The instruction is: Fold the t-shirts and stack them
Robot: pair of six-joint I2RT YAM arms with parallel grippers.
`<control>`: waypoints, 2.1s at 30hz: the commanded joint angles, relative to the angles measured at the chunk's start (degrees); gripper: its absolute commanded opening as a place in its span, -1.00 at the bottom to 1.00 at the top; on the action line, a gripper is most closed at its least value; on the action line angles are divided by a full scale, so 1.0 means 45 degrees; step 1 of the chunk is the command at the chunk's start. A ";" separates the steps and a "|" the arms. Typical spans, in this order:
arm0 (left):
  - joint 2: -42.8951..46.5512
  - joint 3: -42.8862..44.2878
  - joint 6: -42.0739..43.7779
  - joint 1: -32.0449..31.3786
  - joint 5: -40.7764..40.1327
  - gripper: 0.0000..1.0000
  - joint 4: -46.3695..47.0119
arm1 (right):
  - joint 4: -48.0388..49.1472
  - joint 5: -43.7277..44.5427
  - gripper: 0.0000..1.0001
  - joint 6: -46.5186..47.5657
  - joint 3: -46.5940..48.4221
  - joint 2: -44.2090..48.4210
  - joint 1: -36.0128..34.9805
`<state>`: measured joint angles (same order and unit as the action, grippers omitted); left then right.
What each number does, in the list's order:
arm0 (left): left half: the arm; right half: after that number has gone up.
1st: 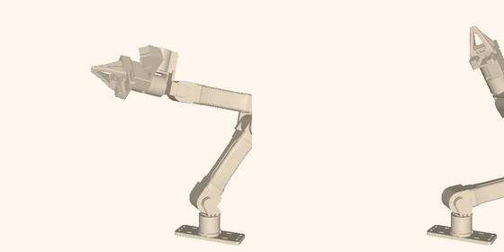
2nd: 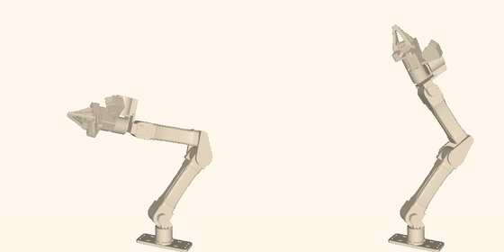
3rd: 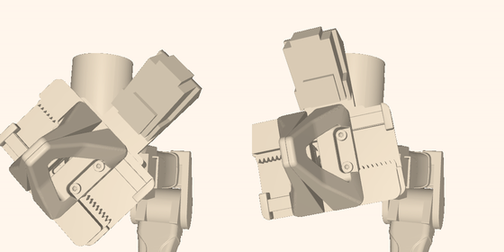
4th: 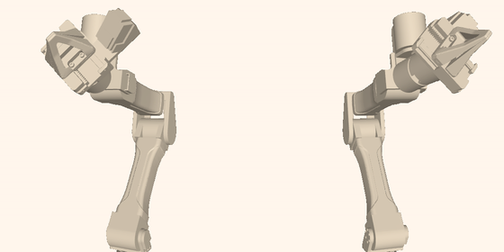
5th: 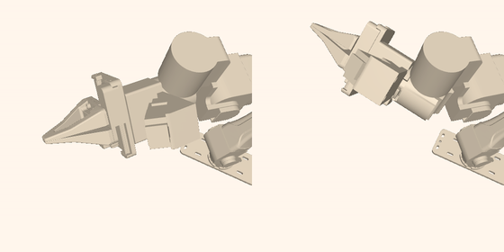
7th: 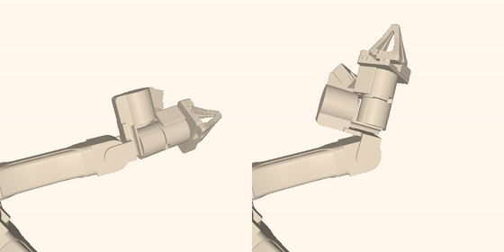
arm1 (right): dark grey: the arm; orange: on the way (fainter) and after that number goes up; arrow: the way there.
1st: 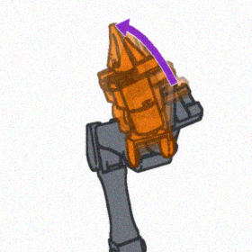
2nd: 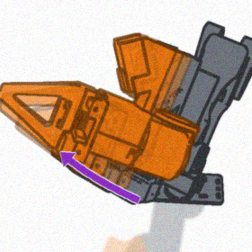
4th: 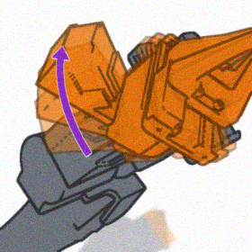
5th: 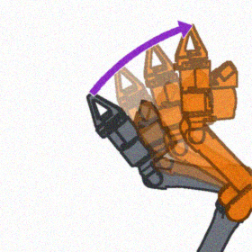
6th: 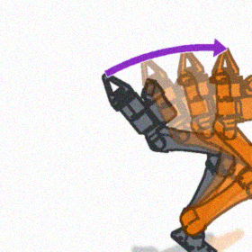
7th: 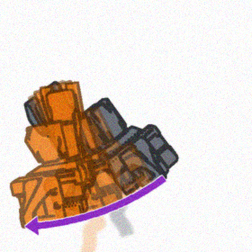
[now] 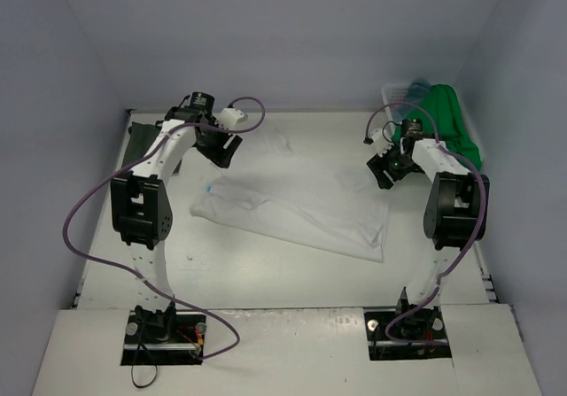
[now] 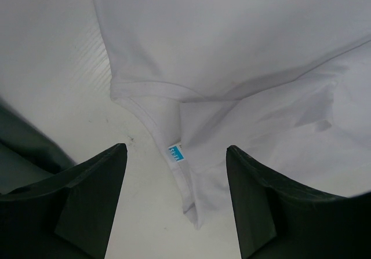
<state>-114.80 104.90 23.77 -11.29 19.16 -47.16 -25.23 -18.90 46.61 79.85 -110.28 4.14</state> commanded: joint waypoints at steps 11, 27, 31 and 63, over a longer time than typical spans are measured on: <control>-0.0054 0.0634 -0.0282 -0.0089 0.0215 0.28 0.0596 | 0.0471 -0.0507 0.25 0.0814 0.1278 -0.1606 0.1091; 0.0199 -0.0264 -0.0223 -0.0108 0.0254 0.28 0.1259 | 0.0080 -0.1407 0.27 0.2611 0.0732 -0.1549 -0.1210; 0.0394 -0.0829 -0.0146 -0.0108 0.0215 0.28 0.1436 | 0.0080 -0.1465 0.27 0.2397 0.0653 -0.1392 -0.1895; 0.0395 -0.0870 0.0069 -0.0108 -0.0019 0.28 0.1495 | 0.0041 -0.0273 0.29 0.2884 0.2117 -0.1861 -0.1272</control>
<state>-116.71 98.32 23.62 -11.57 19.20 -41.54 -24.69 -20.82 58.46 86.17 -118.96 -2.17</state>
